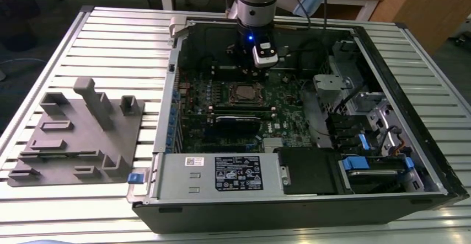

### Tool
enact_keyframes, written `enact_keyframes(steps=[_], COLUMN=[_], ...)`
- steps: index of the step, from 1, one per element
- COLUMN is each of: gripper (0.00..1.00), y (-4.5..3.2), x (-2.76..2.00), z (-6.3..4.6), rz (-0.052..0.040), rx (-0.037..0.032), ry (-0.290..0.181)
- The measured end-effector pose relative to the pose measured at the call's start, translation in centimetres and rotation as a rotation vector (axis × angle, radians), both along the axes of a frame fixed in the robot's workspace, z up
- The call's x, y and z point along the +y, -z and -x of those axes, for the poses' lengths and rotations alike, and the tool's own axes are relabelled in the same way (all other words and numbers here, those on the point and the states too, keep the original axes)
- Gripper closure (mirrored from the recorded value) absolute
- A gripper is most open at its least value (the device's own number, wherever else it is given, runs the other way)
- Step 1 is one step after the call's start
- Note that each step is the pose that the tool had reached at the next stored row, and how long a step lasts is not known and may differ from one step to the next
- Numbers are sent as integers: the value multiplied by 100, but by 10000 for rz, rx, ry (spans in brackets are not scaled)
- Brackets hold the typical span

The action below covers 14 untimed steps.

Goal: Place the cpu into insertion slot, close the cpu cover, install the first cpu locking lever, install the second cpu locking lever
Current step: 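Install the first cpu locking lever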

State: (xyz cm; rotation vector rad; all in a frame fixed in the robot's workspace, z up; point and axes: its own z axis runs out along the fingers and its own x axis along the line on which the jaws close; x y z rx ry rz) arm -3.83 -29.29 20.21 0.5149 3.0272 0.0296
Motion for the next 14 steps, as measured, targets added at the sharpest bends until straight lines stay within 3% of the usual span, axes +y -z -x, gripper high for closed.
enact_keyframes(steps=[11, 14], gripper=[89, 89], y=[-3, -6], x=[-32, -58], z=[0, 0], rz=[-13, -283], rx=[-2, -1], ry=[0, -1])
